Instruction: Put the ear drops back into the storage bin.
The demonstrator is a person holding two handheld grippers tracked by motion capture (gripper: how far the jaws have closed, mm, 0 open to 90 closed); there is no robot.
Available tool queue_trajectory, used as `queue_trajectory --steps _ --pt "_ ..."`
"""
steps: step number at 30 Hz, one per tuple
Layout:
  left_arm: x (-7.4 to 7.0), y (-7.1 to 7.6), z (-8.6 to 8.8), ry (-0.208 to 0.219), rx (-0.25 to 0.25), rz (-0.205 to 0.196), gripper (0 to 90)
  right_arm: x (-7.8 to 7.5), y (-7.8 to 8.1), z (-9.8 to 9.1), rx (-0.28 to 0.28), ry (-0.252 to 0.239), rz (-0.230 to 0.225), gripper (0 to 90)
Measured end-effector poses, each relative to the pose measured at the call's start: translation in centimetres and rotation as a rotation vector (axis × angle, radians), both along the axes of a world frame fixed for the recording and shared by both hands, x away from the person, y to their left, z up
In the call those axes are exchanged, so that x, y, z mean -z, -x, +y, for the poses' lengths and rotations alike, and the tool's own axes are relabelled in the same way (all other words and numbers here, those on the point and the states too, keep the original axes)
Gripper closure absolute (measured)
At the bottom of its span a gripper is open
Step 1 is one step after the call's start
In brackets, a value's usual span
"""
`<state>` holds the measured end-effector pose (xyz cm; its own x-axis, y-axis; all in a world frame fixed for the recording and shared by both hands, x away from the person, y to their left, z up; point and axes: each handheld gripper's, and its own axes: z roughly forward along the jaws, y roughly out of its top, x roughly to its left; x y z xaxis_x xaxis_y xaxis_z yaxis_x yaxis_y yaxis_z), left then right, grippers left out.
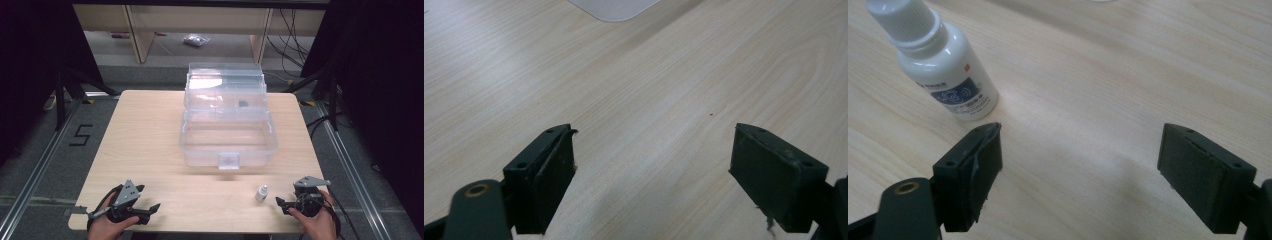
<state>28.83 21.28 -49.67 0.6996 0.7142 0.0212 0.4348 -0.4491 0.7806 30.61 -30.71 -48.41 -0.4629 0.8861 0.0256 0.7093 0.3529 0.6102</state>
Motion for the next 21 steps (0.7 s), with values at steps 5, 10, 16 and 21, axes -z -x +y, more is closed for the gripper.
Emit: queue_trajectory --steps 5,10,16,21 --pt "0.0 0.0 0.0 -0.002 0.001 0.002 17.5 -0.2 0.1 0.1 -0.011 0.006 0.002 19.8" --pt "0.0 0.0 0.0 0.000 0.004 0.002 17.6 -0.3 0.0 0.2 -0.041 0.024 -0.011 20.5" --pt "-0.1 0.0 0.0 -0.007 0.002 0.007 17.6 -0.7 0.1 0.3 -0.058 0.036 -0.011 21.5" --pt "0.0 0.0 0.0 0.000 0.003 0.004 17.6 -1.1 0.4 0.7 -0.037 0.015 0.021 21.8"
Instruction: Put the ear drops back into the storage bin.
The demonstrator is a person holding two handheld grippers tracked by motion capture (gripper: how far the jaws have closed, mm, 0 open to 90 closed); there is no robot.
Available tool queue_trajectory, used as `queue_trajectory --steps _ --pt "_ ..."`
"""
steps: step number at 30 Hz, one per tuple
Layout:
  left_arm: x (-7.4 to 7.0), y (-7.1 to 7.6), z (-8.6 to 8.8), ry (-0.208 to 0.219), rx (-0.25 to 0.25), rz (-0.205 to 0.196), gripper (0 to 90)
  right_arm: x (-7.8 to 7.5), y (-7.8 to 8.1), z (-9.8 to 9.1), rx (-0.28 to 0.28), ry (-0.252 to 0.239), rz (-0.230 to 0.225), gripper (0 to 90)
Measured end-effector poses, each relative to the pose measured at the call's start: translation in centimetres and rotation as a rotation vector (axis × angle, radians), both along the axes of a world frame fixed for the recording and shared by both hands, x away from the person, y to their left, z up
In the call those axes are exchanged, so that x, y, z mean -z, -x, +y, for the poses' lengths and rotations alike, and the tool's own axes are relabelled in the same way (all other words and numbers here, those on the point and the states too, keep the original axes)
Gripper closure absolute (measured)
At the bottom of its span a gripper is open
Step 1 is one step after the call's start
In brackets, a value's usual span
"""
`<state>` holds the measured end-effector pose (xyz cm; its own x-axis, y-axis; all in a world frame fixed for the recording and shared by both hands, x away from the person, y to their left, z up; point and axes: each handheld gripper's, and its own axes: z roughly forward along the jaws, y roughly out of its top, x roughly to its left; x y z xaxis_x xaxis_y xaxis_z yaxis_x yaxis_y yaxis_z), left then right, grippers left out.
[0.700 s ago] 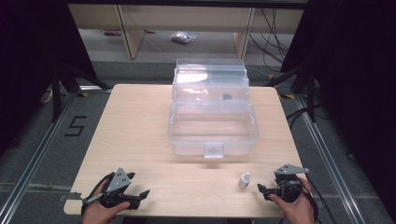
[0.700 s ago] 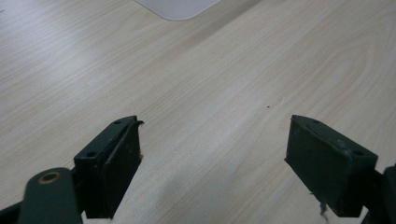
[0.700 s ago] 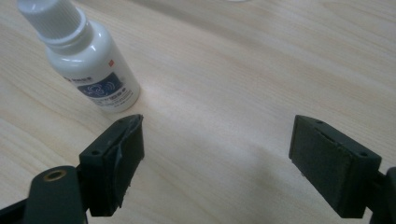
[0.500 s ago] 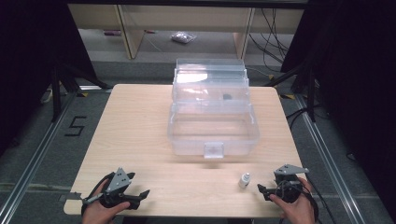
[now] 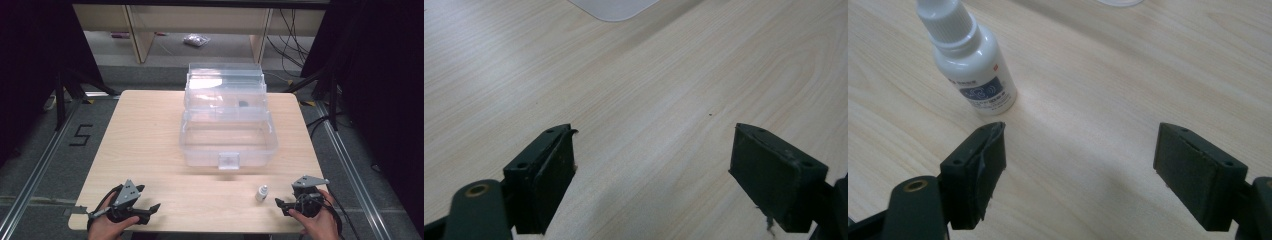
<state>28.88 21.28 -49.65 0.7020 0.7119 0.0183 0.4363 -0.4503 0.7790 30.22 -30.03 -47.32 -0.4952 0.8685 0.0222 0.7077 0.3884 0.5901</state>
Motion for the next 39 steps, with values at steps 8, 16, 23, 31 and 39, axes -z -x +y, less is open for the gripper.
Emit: queue_trajectory --steps 8,16,23,31,39 --pt "0.0 -0.1 0.1 -0.010 0.004 0.011 17.6 -0.4 -0.2 0.3 -0.081 0.036 -0.031 22.4" --pt "0.0 0.0 0.0 -0.002 -0.001 0.001 17.6 -0.9 -0.1 1.2 -0.104 0.034 0.012 23.0" --pt "0.0 -0.1 0.1 -0.016 -0.003 -0.003 17.6 -1.2 -0.4 2.3 -0.139 0.052 0.034 24.3" --pt "0.0 -0.1 0.0 -0.006 -0.005 -0.002 17.6 -1.5 -1.0 3.2 -0.172 0.087 0.049 25.4" --pt "-0.1 0.0 0.0 -0.014 -0.006 0.003 17.6 -1.9 -1.8 3.9 -0.214 0.130 0.039 26.7"
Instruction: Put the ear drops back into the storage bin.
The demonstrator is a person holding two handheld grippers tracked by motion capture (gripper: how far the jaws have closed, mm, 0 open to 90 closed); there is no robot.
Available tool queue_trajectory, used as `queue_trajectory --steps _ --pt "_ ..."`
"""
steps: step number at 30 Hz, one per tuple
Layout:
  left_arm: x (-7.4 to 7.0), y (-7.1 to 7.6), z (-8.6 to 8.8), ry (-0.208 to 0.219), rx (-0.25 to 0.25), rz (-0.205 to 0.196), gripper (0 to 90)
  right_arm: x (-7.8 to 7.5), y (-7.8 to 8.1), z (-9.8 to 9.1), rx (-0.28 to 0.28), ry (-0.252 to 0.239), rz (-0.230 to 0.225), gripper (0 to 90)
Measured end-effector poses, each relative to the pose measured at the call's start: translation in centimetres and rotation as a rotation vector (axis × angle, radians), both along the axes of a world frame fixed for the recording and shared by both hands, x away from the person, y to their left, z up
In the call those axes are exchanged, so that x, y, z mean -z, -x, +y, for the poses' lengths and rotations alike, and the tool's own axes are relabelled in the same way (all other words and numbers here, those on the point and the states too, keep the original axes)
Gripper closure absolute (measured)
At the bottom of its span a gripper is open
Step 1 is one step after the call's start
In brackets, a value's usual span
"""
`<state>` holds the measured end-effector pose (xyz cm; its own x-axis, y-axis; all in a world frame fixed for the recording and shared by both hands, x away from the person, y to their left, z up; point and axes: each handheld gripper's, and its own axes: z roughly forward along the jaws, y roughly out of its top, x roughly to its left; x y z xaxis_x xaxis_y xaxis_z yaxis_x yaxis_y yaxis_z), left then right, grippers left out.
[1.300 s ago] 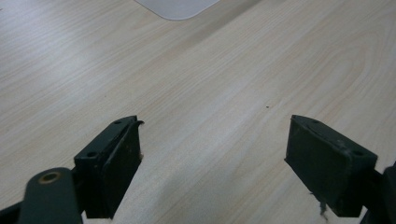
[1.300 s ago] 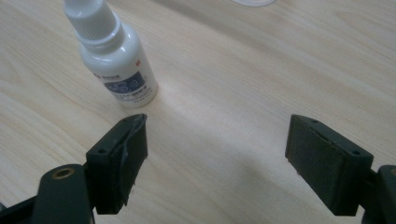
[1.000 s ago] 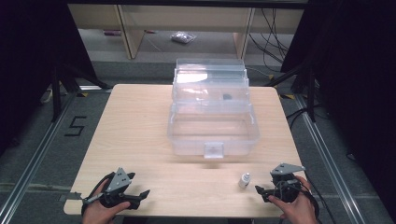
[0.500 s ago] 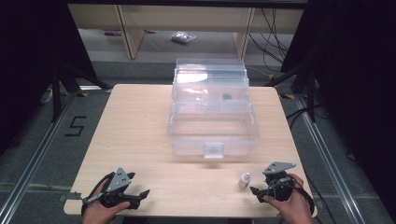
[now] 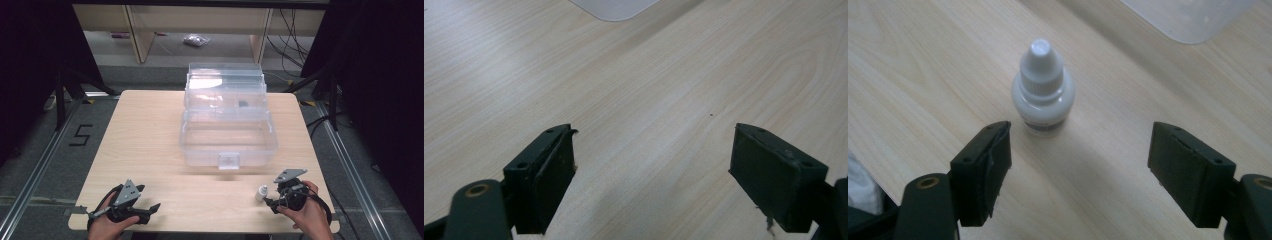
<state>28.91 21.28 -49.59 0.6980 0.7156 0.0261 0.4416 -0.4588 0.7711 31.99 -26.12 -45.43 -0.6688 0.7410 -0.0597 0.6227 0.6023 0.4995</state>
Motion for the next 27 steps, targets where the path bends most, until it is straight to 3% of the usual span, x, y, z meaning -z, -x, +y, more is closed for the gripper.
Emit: queue_trajectory --steps 8,11,16,27 --pt "-0.1 0.0 0.0 0.004 0.008 0.005 17.6 -0.1 -0.9 1.4 -0.041 0.050 0.021 31.3" --pt "-0.1 0.0 0.0 0.004 0.008 0.005 17.7 -0.1 -1.0 1.7 -0.035 0.052 0.033 31.9" --pt "-0.1 0.0 0.0 0.008 0.006 0.006 17.7 -0.1 -1.6 2.3 -0.085 0.076 0.060 36.1" --pt "0.0 0.0 -0.1 0.021 0.006 0.011 17.7 0.1 -2.2 3.5 -0.125 0.112 0.096 43.7"
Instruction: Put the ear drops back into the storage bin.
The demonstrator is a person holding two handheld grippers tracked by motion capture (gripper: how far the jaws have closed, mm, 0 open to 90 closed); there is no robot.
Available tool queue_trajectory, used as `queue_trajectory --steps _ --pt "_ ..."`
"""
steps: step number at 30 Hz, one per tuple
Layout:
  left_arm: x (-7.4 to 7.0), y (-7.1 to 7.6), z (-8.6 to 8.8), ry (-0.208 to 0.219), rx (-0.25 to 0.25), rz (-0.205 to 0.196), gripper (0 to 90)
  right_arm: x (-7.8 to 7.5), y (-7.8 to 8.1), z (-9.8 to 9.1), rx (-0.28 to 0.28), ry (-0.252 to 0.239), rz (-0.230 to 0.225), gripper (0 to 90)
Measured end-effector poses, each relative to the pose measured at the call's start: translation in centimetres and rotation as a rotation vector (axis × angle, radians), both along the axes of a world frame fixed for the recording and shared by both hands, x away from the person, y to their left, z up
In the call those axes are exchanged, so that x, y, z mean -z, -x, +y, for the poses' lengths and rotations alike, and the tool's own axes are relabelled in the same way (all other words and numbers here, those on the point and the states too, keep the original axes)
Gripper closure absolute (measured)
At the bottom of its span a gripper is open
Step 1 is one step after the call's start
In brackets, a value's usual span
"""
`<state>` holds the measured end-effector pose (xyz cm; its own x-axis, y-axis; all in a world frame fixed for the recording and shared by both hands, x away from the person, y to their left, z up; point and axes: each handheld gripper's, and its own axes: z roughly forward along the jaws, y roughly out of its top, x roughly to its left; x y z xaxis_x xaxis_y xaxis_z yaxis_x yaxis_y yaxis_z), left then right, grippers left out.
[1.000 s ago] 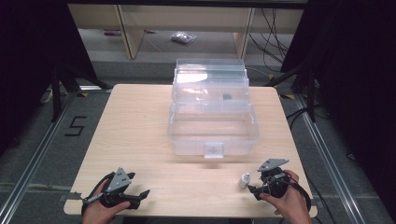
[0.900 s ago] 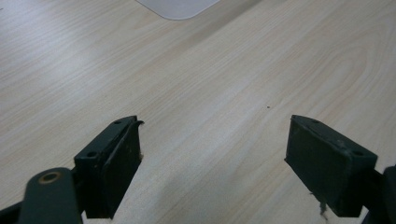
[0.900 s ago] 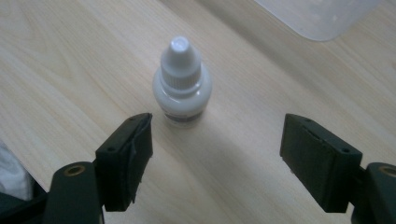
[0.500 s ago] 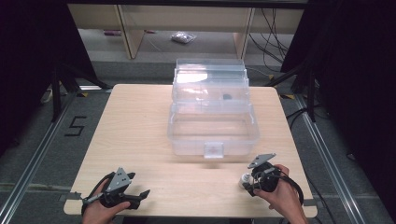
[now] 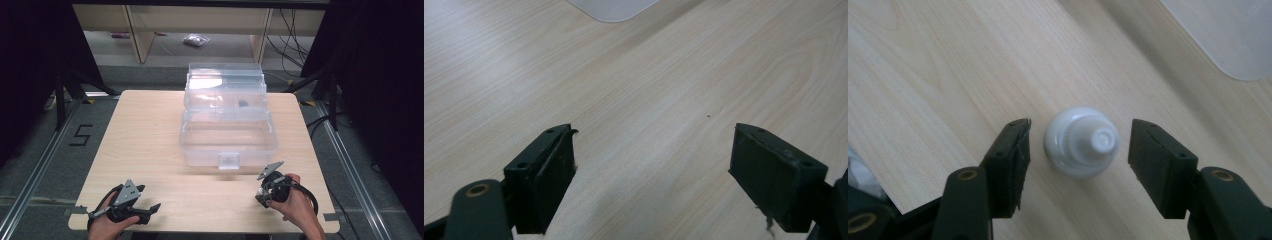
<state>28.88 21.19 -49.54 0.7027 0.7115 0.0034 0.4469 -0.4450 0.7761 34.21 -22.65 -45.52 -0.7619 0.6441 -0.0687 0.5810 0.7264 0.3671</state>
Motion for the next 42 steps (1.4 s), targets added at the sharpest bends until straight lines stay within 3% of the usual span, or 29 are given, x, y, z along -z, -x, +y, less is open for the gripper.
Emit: queue_trajectory --steps 15,23,36,42 --pt "0.0 0.0 0.0 0.002 -0.008 -0.007 17.7 0.1 -0.7 1.0 -0.024 0.057 0.041 59.5" --pt "0.0 0.0 0.0 -0.002 -0.008 -0.008 17.7 -0.4 -0.7 1.1 -0.039 0.067 0.030 60.1" --pt "0.0 0.0 0.1 -0.011 0.004 0.001 17.8 -2.9 -1.4 1.2 -0.048 0.041 0.008 60.1" --pt "0.0 0.0 0.1 -0.011 0.003 -0.002 17.7 -3.6 -1.8 1.3 -0.051 0.056 0.005 60.0"
